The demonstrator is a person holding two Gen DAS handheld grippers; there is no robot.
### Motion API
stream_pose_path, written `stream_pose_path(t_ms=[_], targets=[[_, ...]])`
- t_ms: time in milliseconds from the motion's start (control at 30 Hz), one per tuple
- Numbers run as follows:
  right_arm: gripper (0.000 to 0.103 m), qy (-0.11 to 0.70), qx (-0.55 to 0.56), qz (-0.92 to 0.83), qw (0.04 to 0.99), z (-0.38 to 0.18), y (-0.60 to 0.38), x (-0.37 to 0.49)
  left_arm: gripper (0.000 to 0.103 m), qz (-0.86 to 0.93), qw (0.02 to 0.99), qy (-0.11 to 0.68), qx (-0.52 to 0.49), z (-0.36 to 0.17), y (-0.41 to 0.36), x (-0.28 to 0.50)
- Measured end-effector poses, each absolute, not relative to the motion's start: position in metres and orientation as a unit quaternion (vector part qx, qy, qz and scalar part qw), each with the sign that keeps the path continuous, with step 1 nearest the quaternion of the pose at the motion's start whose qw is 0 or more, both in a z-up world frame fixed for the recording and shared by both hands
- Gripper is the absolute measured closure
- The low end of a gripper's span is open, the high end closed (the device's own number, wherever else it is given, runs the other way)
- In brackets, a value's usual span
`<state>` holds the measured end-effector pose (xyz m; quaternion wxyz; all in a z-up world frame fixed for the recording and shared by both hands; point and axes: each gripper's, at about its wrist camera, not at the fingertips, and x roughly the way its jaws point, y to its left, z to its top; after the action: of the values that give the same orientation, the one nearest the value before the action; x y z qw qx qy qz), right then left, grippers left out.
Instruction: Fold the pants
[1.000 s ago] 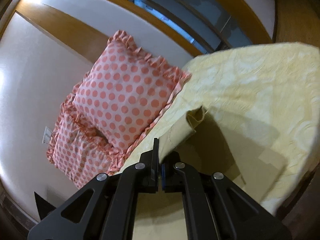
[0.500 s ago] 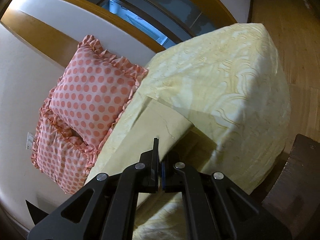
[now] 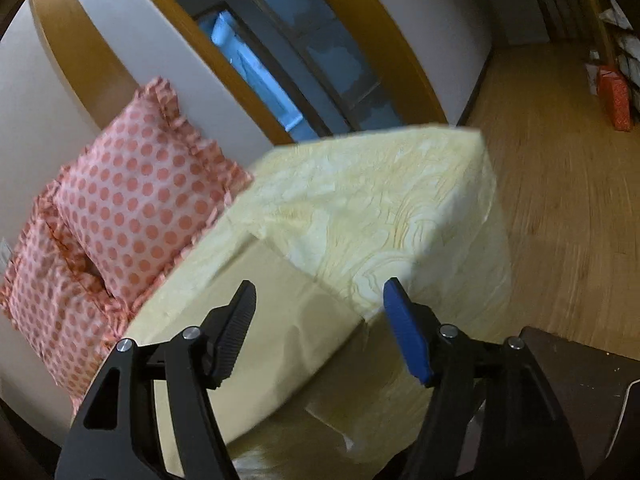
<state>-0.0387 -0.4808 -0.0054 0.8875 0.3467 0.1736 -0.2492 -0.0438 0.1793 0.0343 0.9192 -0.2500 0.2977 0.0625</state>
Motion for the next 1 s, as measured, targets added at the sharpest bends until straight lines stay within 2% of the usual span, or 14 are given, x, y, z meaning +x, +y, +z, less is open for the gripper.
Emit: stream_pose_path(t_ms=[33, 100, 200, 233, 267, 300, 333, 367, 400, 633, 767, 900, 1000], targets=[[0.034, 0.175, 0.328, -0.255, 0.893, -0.004, -0.475, -0.037, 0.032, 0.064, 0.918, 0.297, -0.256, 0.034, 0.182, -0.045], [0.045, 0.178, 0.322, -0.211, 0.905, -0.008, -0.462, -0.03, 0.032, 0.073, 0.915, 0.293, -0.269, 0.031, 0.19, -0.049], [0.049, 0.184, 0.304, -0.17, 0.919, -0.009, -0.441, -0.022, 0.032, 0.08, 0.913, 0.285, -0.28, 0.031, 0.198, -0.051], [0.054, 0.186, 0.307, -0.148, 0.922, -0.01, -0.435, -0.019, 0.031, 0.082, 0.913, 0.284, -0.28, 0.032, 0.198, -0.051], [0.071, 0.189, 0.314, -0.12, 0.923, -0.011, -0.431, -0.016, 0.03, 0.085, 0.914, 0.282, -0.279, 0.032, 0.199, -0.051], [0.079, 0.198, 0.317, -0.097, 0.922, -0.014, -0.425, -0.008, 0.03, 0.086, 0.914, 0.281, -0.279, 0.032, 0.199, -0.051], [0.079, 0.198, 0.292, -0.119, 0.928, -0.011, -0.419, -0.006, 0.03, 0.086, 0.914, 0.28, -0.28, 0.032, 0.2, -0.05], [0.093, 0.196, 0.282, -0.12, 0.931, -0.009, -0.417, -0.004, 0.03, 0.085, 0.914, 0.279, -0.281, 0.031, 0.201, -0.051], [0.098, 0.197, 0.295, -0.102, 0.929, -0.007, -0.419, 0.001, 0.03, 0.084, 0.915, 0.278, -0.282, 0.031, 0.202, -0.051], [0.1, 0.172, 0.22, 0.0, 0.96, 0.058, -0.355, 0.04, 0.026, 0.113, 0.913, 0.254, -0.298, 0.031, 0.217, -0.061], [0.1, 0.169, 0.165, 0.141, 0.961, 0.092, -0.261, 0.079, 0.026, 0.131, 0.909, 0.249, -0.307, 0.027, 0.227, -0.068], [0.1, 0.203, 0.106, 0.293, 0.928, 0.09, -0.152, 0.099, 0.024, 0.143, 0.907, 0.243, -0.314, 0.024, 0.237, -0.074], [0.099, 0.27, 0.017, 0.372, 0.888, 0.061, -0.071, 0.096, 0.022, 0.142, 0.905, 0.238, -0.321, 0.019, 0.244, -0.077]])
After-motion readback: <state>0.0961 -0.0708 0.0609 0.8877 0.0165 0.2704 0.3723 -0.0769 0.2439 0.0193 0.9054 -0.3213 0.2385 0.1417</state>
